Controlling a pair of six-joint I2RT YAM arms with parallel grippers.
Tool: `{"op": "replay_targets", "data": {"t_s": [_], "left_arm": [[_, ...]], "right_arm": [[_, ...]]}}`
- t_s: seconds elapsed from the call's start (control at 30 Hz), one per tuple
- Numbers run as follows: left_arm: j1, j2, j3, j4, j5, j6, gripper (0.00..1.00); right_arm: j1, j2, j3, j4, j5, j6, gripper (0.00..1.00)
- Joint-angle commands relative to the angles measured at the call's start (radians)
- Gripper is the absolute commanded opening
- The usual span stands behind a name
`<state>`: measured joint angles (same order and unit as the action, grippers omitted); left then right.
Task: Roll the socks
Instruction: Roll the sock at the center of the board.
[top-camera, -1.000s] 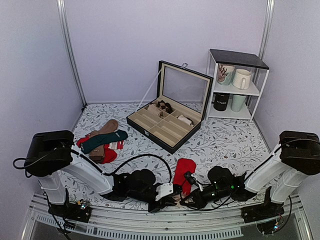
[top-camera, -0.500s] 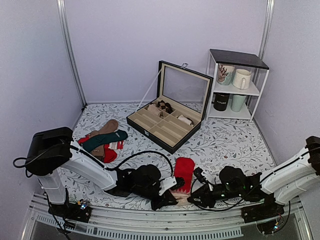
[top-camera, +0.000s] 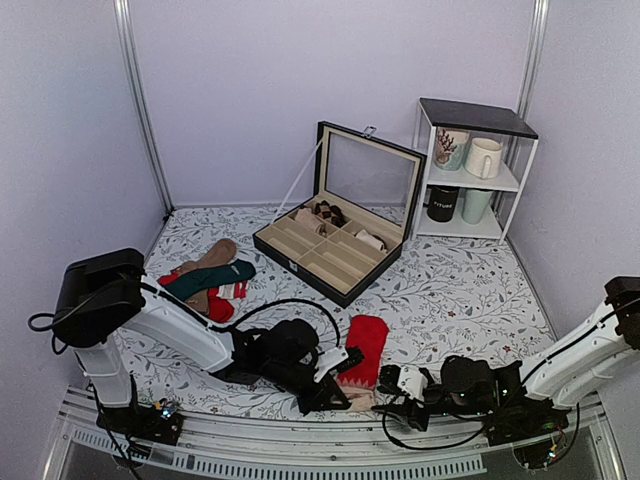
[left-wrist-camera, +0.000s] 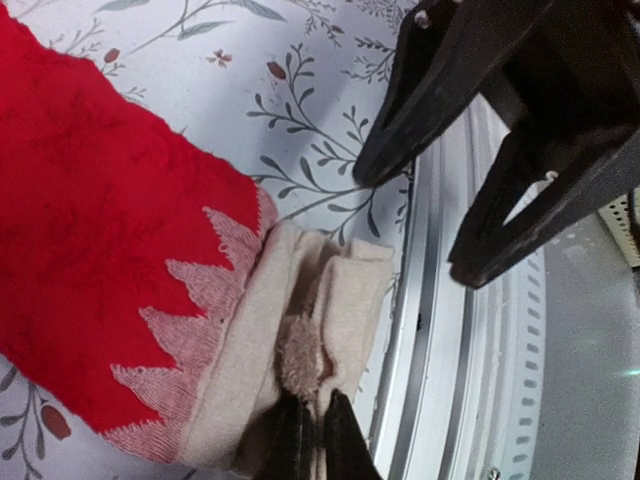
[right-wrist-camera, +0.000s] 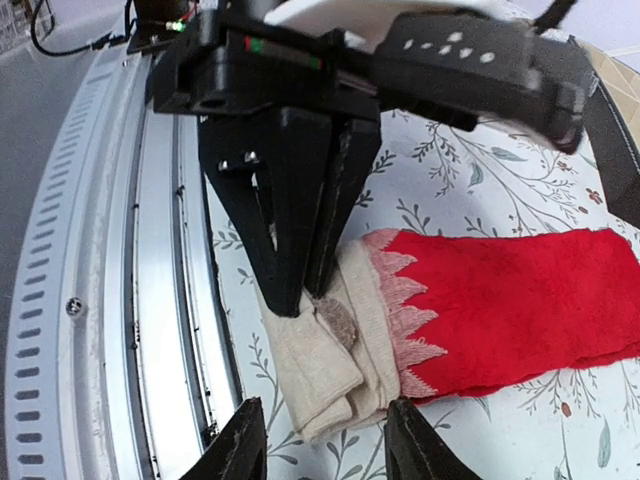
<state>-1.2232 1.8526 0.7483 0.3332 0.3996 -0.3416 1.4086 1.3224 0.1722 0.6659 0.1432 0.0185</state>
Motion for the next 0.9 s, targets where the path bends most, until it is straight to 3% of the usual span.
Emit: {"op": "replay_targets", "data": {"t_s": [0.0, 0.47, 0.63, 0.73, 0.87], "left_arm": [[0.019, 0.062, -0.04, -0.245, -0.013, 0.001, 0.0], [0.024, 0.079, -0.036, -0.251, -0.005, 0.012, 0.0], [0.025, 0.079, -0.03, -0.256, -0.002, 0.021, 0.0], [0.025, 0.078, -0.025, -0.26, 0.001, 0.027, 0.0], [0.027, 0.079, -0.023, -0.261, 0.007, 0.034, 0.0]], "right_arm": [[0.026, 0.114, 0.071, 0.045, 0.046, -0.104, 0.42], [0.035, 0.226, 0.093, 0.122, -0.073, -0.087, 0.42], [0.036, 0.29, 0.1, 0.126, -0.032, -0.058, 0.42], [0.036, 0.301, 0.111, 0.078, -0.017, -0.035, 0.4], [0.059, 0.281, 0.143, -0.058, 0.04, 0.05, 0.31]]}}
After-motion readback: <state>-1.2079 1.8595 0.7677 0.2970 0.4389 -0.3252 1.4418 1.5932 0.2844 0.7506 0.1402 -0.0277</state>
